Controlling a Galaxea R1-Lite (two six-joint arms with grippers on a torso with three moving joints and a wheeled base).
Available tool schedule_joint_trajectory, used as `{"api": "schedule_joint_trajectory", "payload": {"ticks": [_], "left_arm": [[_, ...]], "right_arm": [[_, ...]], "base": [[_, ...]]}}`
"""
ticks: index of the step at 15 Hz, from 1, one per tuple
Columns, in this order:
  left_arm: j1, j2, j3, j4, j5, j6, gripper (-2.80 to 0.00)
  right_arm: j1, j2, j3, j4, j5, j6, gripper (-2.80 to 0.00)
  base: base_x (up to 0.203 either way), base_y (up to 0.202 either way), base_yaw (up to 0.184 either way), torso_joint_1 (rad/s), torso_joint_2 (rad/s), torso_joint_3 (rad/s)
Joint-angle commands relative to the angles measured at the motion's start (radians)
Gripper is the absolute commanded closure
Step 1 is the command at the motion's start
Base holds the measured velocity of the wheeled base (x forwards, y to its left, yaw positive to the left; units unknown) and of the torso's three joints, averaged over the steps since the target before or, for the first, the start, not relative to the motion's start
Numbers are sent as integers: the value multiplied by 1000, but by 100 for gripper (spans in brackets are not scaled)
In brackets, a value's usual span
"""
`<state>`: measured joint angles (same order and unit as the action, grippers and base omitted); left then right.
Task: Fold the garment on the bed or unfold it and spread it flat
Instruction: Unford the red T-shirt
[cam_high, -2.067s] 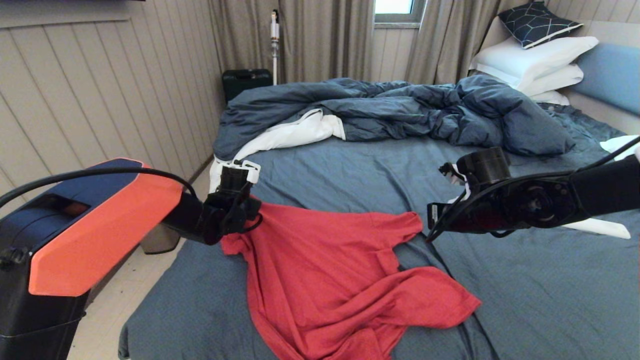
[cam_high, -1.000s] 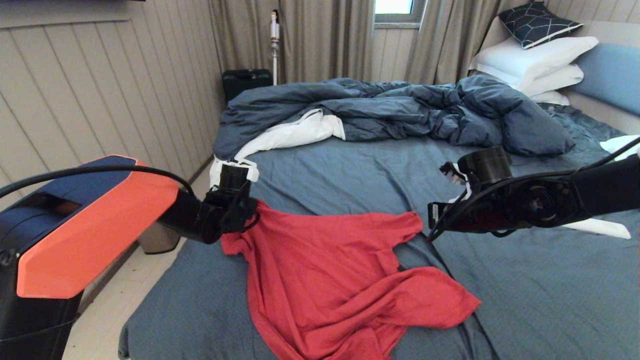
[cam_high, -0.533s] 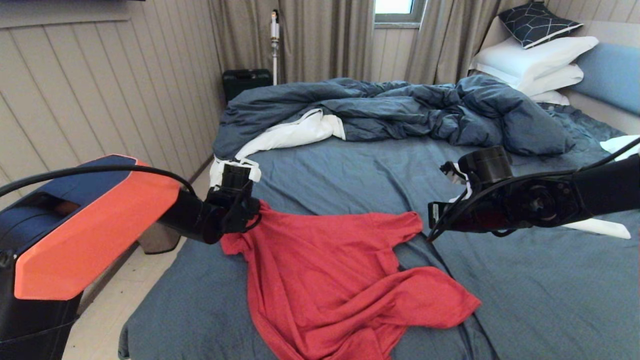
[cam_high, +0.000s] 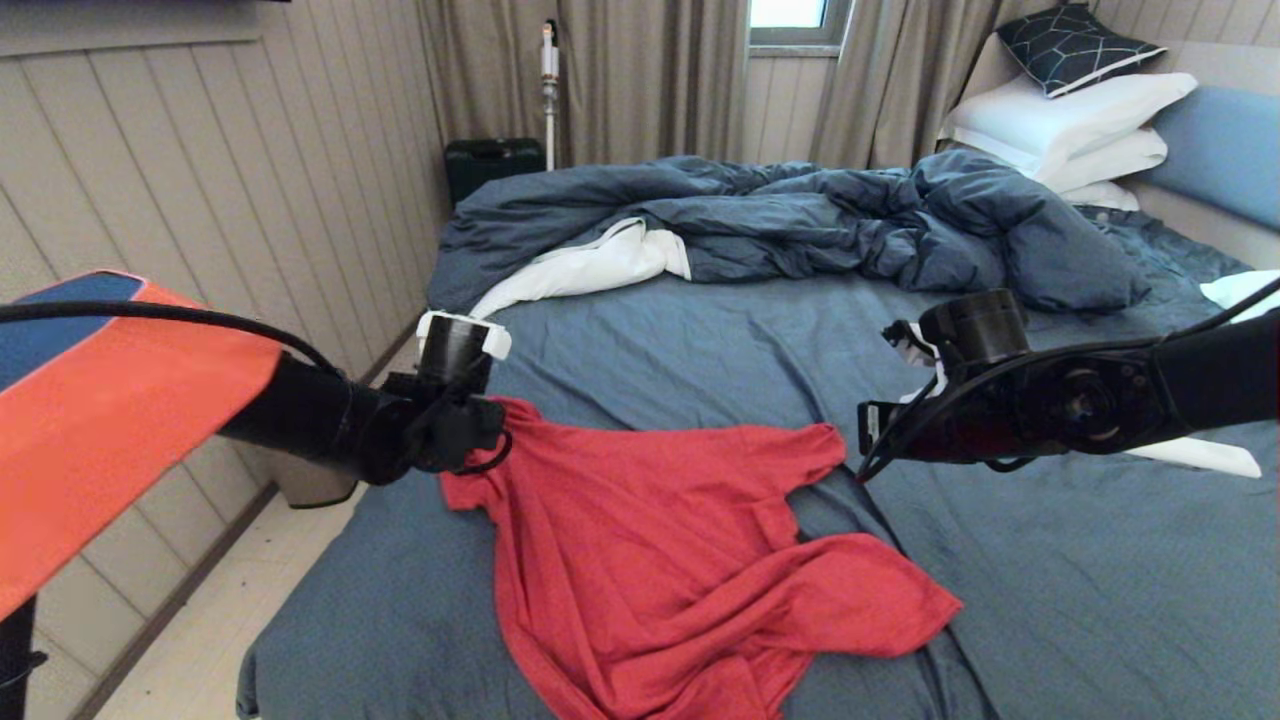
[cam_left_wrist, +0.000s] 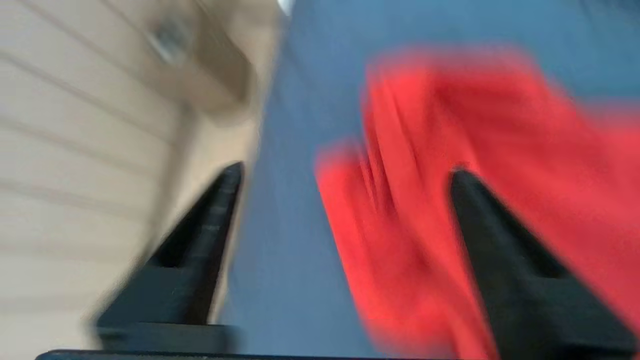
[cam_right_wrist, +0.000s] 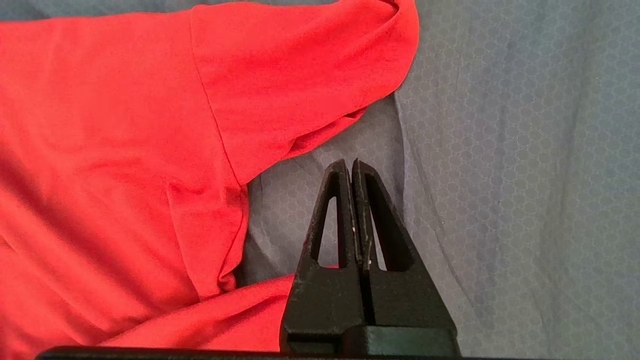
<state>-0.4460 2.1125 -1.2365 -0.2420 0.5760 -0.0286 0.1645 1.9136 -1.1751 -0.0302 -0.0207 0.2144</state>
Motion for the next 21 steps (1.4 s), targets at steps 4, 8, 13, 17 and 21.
{"api": "schedule_joint_trajectory", "payload": {"ticks": [4,8,13,17,21], "left_arm": [[-7,-263,196,397,-311,-309,0],[-8,-387,476,347,-356,-364,0],[0,-485,703,162,-280,-433,0],[4,-498,752,158,-290,-435,0],[4,-500,784,142,-292,-436,0]], "right_arm": [[0,17,-12,0,-1,2,0],[-25,63,-45,5,-8,1,0],[-23,-22,-28,173,-7,2,0],[-30,-156,79,355,-6,-22,0],[-39,-214,293,334,-10,-62,0]], "base": [[0,0,0,0,0,0],[0,0,0,0,0,0],[0,0,0,0,0,0],[0,0,0,0,0,0],[0,0,0,0,0,0]]}}
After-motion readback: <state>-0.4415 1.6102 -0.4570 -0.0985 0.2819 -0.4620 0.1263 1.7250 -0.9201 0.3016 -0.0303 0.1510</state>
